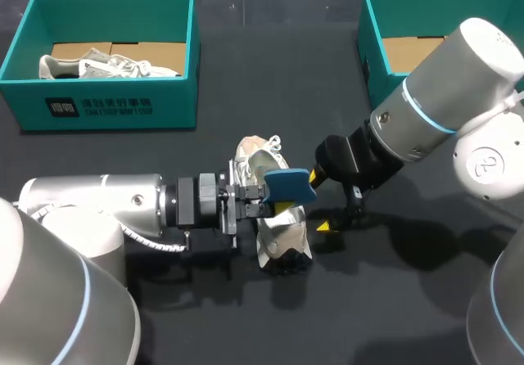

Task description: Take the shoe out of the shoebox, open the shoe tongue, remove and reinsert the insole, then place the shoe into the shoebox

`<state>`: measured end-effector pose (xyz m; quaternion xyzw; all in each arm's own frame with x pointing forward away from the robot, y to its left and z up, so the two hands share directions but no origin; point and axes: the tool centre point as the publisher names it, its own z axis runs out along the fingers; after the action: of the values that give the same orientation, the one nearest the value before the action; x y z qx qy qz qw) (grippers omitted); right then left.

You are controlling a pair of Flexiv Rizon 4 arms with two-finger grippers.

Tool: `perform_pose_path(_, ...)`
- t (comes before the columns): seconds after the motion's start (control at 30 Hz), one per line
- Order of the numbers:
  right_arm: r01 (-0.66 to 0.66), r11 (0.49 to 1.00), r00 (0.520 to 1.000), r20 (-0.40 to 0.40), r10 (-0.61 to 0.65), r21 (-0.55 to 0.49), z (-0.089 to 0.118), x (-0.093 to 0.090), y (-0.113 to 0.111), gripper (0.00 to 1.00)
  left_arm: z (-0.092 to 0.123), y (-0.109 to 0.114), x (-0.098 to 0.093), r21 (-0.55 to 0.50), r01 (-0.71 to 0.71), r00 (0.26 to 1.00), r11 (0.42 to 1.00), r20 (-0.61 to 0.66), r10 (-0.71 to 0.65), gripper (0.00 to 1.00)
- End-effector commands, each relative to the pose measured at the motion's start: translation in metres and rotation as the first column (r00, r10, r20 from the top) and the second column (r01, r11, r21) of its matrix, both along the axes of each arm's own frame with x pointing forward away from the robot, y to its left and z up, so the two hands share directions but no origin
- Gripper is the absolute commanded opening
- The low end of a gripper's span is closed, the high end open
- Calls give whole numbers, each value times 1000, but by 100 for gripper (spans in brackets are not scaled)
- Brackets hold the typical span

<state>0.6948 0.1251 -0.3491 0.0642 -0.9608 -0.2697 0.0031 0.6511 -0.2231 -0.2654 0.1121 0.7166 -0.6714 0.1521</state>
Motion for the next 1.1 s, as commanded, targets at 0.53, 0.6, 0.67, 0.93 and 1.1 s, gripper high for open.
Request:
perform_pose_path(0.53, 1, 1000, 1000, 1, -1, -1, -1, -1, 1, 100, -21, 1, 9, -3, -57, 998, 998, -2, 57, 0)
perform_pose_path(0.6, 1, 1000, 1000, 1, -1, -1, -1, -1, 1, 100, -23, 1, 10, -3, -61, 998, 998, -6, 61, 0)
perform_pose_path(0.67, 1, 1000, 1000, 1, -1, -1, -1, -1, 1, 100, -25, 3, 10, -2, -66, 998, 998, -8, 66, 0)
perform_pose_path(0.93, 1, 1000, 1000, 1, -1, -1, -1, -1, 1, 100, -33, 10, 16, -11, -75, 997, 997, -15, 75, 0)
perform_pose_path(1.1, 1, 1000, 1000, 1, -1, -1, -1, -1, 1, 100, -42, 15, 23, -14, -79, 997, 997, -3, 79, 0)
